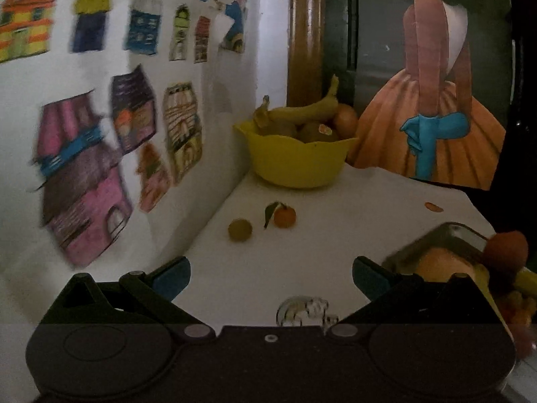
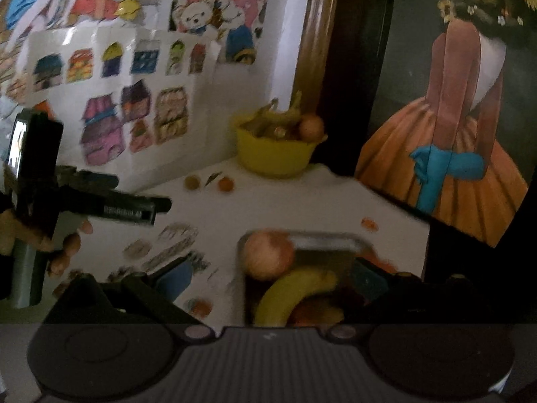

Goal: Organize fruits
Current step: 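Lift both tools away from the tray toward the yellow bowl, then lower the right tool onto a red cherry tomato while the left tool approaches a small brown fruit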

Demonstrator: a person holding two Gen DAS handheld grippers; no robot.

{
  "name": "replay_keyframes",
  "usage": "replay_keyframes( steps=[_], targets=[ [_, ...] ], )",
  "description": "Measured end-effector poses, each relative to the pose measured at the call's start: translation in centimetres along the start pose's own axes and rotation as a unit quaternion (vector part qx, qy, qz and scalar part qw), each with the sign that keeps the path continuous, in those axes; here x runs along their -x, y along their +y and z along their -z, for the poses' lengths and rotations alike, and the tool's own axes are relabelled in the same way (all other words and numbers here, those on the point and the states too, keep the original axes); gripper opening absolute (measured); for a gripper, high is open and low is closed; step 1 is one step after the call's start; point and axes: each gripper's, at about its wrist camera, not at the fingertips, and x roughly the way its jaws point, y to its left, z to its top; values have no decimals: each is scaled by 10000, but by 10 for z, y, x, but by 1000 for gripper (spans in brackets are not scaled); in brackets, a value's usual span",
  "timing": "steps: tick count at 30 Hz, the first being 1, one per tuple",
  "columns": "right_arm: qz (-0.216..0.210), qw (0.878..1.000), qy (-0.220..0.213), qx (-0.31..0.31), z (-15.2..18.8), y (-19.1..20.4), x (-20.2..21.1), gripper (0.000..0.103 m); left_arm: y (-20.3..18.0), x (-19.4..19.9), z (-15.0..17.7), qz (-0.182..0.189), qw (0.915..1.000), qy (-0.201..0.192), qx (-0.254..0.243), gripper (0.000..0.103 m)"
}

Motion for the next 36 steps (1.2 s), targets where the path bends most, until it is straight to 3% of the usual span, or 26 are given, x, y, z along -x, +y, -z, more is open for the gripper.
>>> replay_keyframes(
  steps=[6, 16, 22, 29, 36],
  targets=[
    [-271, 9974, -267, -613, -37, -27, -47, 103, 3, -24, -4, -27, 10000, -69, -15, 102],
    [-1496, 9794, 513, -1259, -90, -35, -170, 103, 14, -56, -11, -74, 9998, 14, -172, 102],
    [-1781, 9693, 1142, -1256, -95, -10, -236, 103, 12, -76, -15, -253, 9980, -101, -569, 102],
    [-1878, 9639, 1297, -1373, -96, -3, -284, 101, 12, -103, -20, -298, 9943, -48, -1023, 100],
    [-1908, 9594, 1600, -1327, -88, 7, -310, 89, 17, -116, -20, -268, 9936, 64, -1093, 95]
  ],
)
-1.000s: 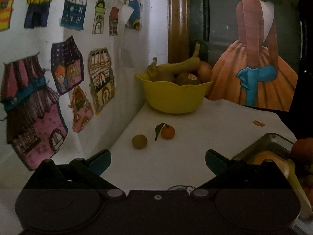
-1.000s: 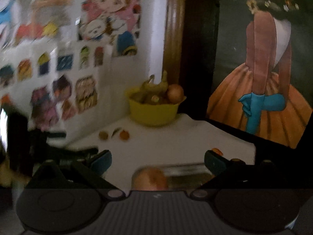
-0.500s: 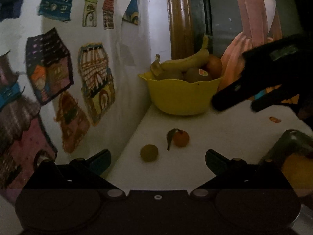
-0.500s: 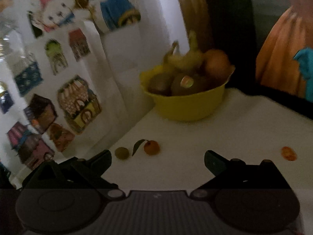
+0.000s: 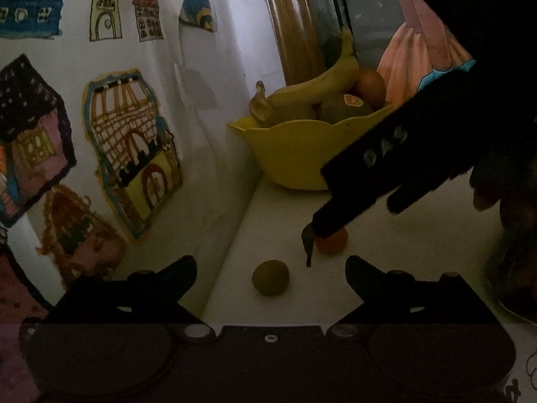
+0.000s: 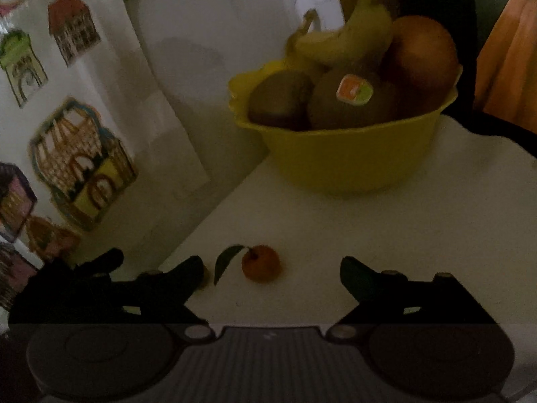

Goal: Organize fruits
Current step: 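Lower the right tool onto a red cherry tomato while the left tool approaches a small brown fruit, then close the right tool on the tomato while the left tool closes on the brown fruit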

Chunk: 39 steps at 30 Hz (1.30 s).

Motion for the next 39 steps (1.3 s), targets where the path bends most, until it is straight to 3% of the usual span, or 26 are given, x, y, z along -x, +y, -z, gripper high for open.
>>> replay_keyframes(
  steps=[6, 19, 26, 39],
  targets=[
    [-1, 9999, 116, -71, 0, 2, -15, 78, 0, -6, 1, -43, 9999, 93, -17, 90],
    [112, 9996, 230, 70, -6, 15, -31, 55, 9, -10, 4, 137, 9993, 272, 221, 67],
    [144, 9997, 181, 74, -7, 17, -37, 54, 12, -12, 5, 298, 9985, 341, 294, 58],
    [362, 9993, 58, 60, 0, 21, -39, 37, 18, -13, 10, 456, 9963, 531, 491, 31]
  ],
)
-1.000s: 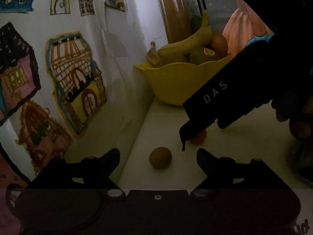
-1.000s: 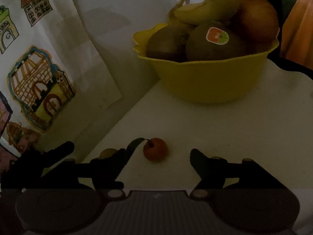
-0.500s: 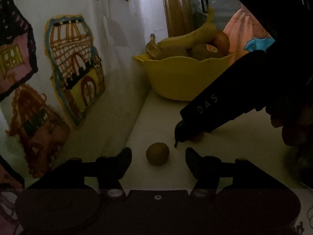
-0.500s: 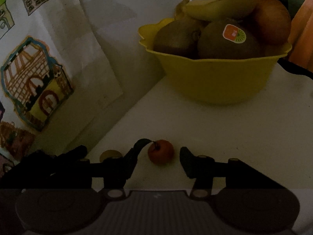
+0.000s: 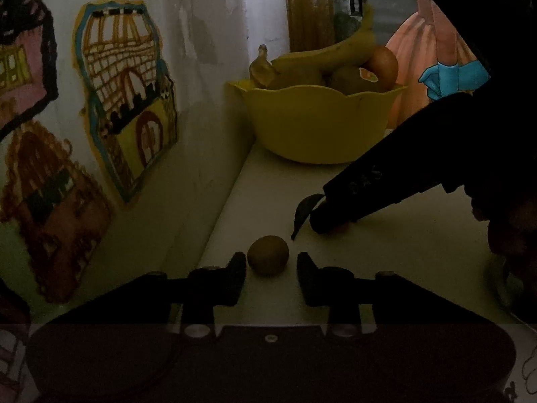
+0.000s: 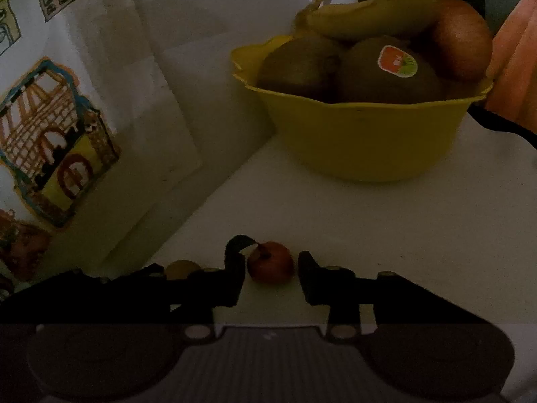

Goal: Organize fruits
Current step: 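Close the right tool on the tomato while the left tool closes on the brown fruit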

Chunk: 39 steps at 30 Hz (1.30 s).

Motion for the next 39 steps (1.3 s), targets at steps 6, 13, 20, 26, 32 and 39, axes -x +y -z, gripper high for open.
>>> replay_keyframes(
  steps=[6, 13, 20, 26, 32, 39],
  targets=[
    [25, 10000, 49, 82, 3, 2, 1, 33, 2, 3, 1, -35, 10000, -13, 63, 27],
    [44, 9999, 80, 83, 2, 5, 4, 33, 1, 7, 2, 81, 9999, -87, 124, 27],
    [120, 9999, 88, 13, 9, -3, 22, 33, 0, 8, 4, 396, 9988, -80, 274, 26],
    [207, 9998, -30, 3, 15, -7, 44, 33, -2, 13, 3, 542, 9979, -161, 313, 26],
    [332, 9992, -197, 143, 27, -14, 80, 33, -3, 23, 1, 640, 9969, -303, 357, 16],
    [441, 9980, -330, 308, 34, -7, 111, 33, -7, 23, 2, 714, 9964, -365, 268, 12]
  ],
)
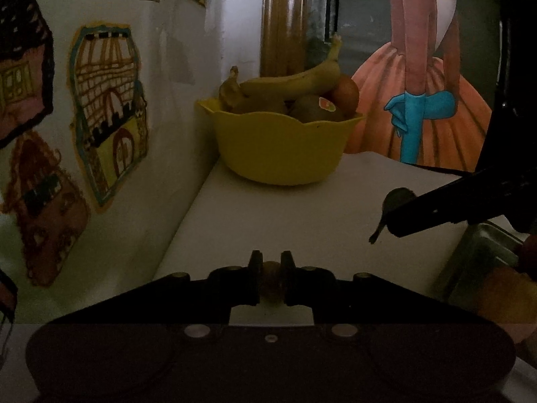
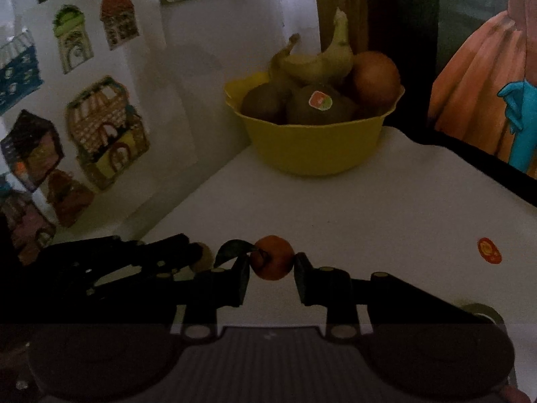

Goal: Organize fruits
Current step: 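Close the right tool on the tomato while the left tool closes on the brown fruit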

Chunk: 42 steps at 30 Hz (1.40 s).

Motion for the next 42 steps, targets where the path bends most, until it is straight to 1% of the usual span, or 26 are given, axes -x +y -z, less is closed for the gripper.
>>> replay_keyframes(
  steps=[3, 6, 14, 18, 20, 23, 26, 27, 28, 30, 31, 32, 33, 34, 35, 36, 38, 39, 40, 42],
  targets=[
    [19, 10000, -23, 35, -1, 4, 1, 33, 2, -1, 0, 16, 10000, -13, 24, 13],
    [-18, 10000, -55, 21, -1, 6, 2, 33, 5, -1, 1, 40, 10000, -5, 91, 16],
    [-128, 9999, -59, -91, 4, 1, 0, 33, 5, 2, 2, 108, 9999, -1, 115, 13],
    [-246, 9996, -69, -134, 9, -2, 2, 33, 8, 4, 4, 124, 9997, -21, 199, 11],
    [-294, 9994, -87, -178, 11, -5, 3, 33, 8, 6, 4, 124, 9997, -56, 209, 0],
    [-356, 9991, -77, -212, 15, -7, 6, 33, 9, 6, 6, 213, 9994, 24, 259, 0],
    [-401, 9990, -61, -206, 19, -8, 9, 33, 9, 2, 8, 143, 9996, 114, 192, 1],
    [-403, 9990, -55, -197, 20, -7, 10, 33, 9, 1, 9, 141, 9996, 159, 196, 7],
    [-408, 9990, -49, -179, 20, -7, 10, 33, 10, 0, 9, 144, 9995, 176, 222, 18],
    [-425, 9990, -45, -149, 20, -5, 10, 33, 11, 1, 8, 118, 9996, 94, 230, 26],
    [-437, 9989, -51, -144, 19, -4, 10, 33, 11, 2, 7, 63, 9998, 26, 204, 33],
    [-458, 9988, -63, -140, 18, -4, 10, 33, 10, 1, 6, 38, 9998, -24, 180, 37],
    [-485, 9987, -75, -143, 17, -5, 9, 33, 10, 0, 5, 21, 9998, -61, 186, 44],
    [-512, 9985, -85, -156, 15, -5, 7, 33, 10, -3, 3, -2, 9998, -46, 207, 46],
    [-527, 9984, -96, -173, 14, -6, 6, 33, 10, -7, 2, -26, 9998, 27, 211, 46],
    [-540, 9983, -108, -175, 12, -6, 5, 33, 9, -10, 2, -2, 9997, 144, 183, 45],
    [-556, 9982, -131, -177, 9, -9, 3, 33, 8, -14, 2, 65, 9995, 256, 159, 43],
    [-560, 9982, -136, -191, 8, -11, 2, 33, 8, -15, 2, 63, 9994, 296, 154, 39],
    [-558, 9981, -138, -217, 7, -13, 0, 33, 8, -16, 2, 53, 9993, 333, 159, 32],
    [-555, 9980, -129, -279, 7, -16, -3, 33, 11, -21, 2, 62, 9988, 437, 231, 26]
  ],
)
